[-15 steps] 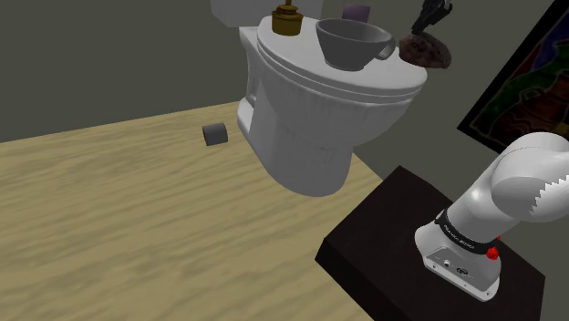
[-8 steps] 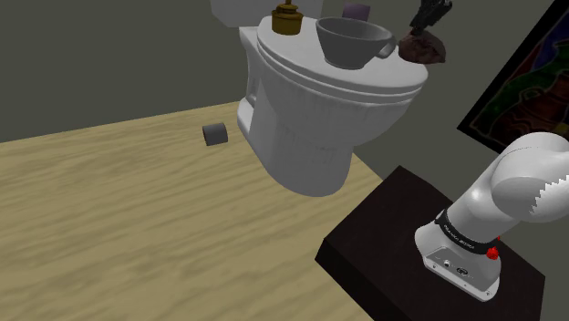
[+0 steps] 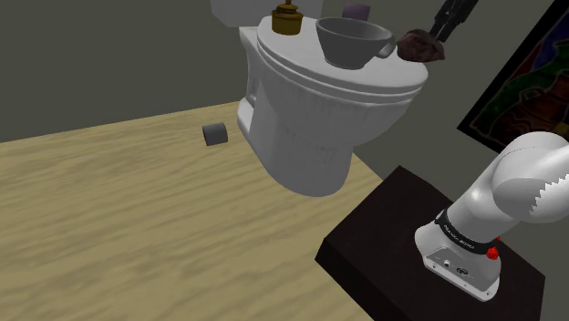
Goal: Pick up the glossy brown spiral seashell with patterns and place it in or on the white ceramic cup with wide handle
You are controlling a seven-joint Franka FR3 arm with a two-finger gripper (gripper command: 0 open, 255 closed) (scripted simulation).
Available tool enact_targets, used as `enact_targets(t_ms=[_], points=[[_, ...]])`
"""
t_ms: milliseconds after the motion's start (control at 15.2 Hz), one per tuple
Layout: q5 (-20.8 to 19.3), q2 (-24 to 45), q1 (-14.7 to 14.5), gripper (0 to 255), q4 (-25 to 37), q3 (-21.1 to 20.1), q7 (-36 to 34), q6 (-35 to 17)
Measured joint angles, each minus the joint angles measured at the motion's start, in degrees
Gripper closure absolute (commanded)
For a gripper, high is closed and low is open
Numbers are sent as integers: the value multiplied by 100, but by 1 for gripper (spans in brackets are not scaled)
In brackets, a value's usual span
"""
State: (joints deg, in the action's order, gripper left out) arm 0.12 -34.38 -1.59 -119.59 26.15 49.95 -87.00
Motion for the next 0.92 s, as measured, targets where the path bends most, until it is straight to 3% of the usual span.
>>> enact_targets(t_ms=[396, 792, 858, 924], points=[[27, -77, 27, 0, -510, 17, -2, -364], [27, -72, 26, 0, -550, 19, 3, -404], [27, -72, 26, 255, -550, 19, 3, -404], [24, -74, 28, 255, -547, 21, 3, -405]])
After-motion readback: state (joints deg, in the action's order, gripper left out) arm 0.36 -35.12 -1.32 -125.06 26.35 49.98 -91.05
